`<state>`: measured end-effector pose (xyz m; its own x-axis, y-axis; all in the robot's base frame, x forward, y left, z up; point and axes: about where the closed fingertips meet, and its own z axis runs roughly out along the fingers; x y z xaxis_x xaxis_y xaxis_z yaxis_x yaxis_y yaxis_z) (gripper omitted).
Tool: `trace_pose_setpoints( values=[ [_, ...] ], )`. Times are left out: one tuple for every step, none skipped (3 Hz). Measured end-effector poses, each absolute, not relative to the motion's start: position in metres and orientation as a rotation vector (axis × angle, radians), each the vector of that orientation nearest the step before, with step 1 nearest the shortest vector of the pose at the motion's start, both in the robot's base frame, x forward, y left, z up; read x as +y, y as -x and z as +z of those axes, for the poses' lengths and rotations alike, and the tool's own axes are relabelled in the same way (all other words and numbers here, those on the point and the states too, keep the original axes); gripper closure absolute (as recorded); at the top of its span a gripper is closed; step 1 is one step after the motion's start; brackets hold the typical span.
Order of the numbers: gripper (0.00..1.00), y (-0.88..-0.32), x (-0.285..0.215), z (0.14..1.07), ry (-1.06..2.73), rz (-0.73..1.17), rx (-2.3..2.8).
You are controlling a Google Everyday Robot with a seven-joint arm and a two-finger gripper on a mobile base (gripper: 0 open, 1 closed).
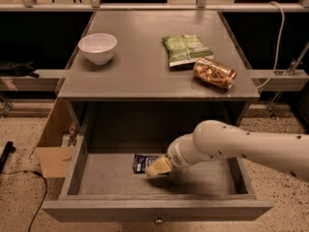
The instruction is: Pick rxbar blueberry from top drawer and place on counter
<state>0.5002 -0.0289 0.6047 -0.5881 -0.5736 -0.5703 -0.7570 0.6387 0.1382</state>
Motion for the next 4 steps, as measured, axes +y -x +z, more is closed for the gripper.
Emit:
trace_pose_setpoints(
  values=[
    [0.49, -0.5001, -0.0289, 0.6047, 1.042, 0.510, 2.378],
    [0.74, -0.5001, -0.0289, 0.6047, 1.042, 0.510, 2.378],
    [0.69, -0.5001, -0.0289, 0.6047, 1.042, 0.510, 2.378],
    [0.46, -0.5001, -0.0288, 0.6047, 1.042, 0.510, 2.378]
  ],
)
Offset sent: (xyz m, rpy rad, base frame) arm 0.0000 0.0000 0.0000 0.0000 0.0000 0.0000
